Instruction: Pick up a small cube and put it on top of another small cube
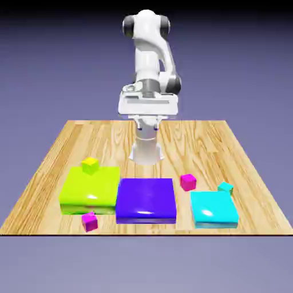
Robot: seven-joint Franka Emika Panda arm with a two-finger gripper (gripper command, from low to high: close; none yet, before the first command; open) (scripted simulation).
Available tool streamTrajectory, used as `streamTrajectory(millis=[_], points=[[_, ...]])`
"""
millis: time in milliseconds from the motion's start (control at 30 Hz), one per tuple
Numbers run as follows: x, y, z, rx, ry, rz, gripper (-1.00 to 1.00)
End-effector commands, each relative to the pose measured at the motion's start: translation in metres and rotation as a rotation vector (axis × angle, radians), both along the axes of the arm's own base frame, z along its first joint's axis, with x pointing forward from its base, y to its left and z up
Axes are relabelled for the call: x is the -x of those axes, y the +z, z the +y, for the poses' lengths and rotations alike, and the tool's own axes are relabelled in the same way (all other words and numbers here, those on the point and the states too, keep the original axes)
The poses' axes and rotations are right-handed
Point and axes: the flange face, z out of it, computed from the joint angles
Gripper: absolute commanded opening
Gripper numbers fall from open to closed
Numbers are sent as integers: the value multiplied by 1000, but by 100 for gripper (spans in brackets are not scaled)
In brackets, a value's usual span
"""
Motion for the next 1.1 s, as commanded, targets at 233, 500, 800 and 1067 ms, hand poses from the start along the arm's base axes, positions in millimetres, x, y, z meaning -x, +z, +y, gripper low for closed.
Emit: streamTrajectory(millis=[233, 500, 800, 1067], points=[[-62, -57, -52, 104, 88, 252, 0], [-105, -134, -114, 173, 206, 505, 0], [-123, -238, -189, 203, 377, 783, 0], [-118, -331, -207, 203, 418, 840, -100]])
